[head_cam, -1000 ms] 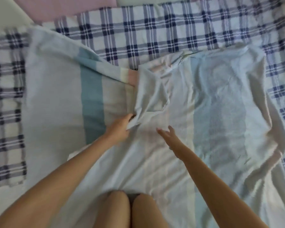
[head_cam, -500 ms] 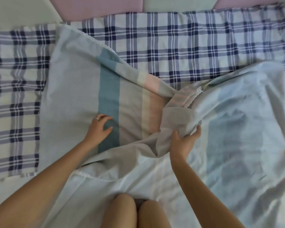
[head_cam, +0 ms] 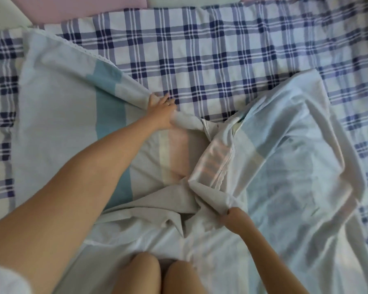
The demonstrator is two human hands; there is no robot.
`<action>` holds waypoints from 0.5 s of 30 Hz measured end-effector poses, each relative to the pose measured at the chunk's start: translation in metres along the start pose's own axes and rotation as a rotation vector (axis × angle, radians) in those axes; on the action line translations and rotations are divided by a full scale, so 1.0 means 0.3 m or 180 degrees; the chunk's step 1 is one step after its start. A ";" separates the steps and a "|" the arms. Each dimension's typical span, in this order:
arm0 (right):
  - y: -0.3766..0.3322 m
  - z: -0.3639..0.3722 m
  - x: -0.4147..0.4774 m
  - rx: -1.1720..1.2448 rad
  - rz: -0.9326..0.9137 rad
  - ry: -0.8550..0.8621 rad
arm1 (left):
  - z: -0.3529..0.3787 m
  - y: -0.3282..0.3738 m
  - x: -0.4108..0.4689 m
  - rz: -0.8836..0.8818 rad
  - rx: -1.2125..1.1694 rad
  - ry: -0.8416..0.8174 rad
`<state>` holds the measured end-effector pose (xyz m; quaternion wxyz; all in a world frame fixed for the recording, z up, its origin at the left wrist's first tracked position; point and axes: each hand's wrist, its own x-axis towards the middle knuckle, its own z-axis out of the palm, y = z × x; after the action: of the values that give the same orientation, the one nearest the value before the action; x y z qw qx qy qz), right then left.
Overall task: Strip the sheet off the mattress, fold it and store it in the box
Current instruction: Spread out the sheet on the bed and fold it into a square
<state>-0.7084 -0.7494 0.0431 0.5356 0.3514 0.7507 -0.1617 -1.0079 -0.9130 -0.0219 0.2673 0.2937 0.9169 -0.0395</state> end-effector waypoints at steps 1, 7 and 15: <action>0.013 -0.020 -0.002 -0.0392 0.0063 0.0042 | 0.006 0.021 -0.002 0.0169 0.0192 -0.0069; -0.075 -0.203 -0.009 0.0678 -0.0894 0.2175 | 0.120 0.164 -0.270 0.1077 -0.0523 0.0130; -0.213 -0.209 0.091 0.2045 -0.0772 0.1075 | 0.256 0.318 -0.654 0.1193 -0.1361 0.0157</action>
<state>-0.8013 -0.7456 0.0329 0.2439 0.4317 0.7756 -0.3908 -0.7843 -0.9535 0.0214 0.3035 0.3959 0.8404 0.2120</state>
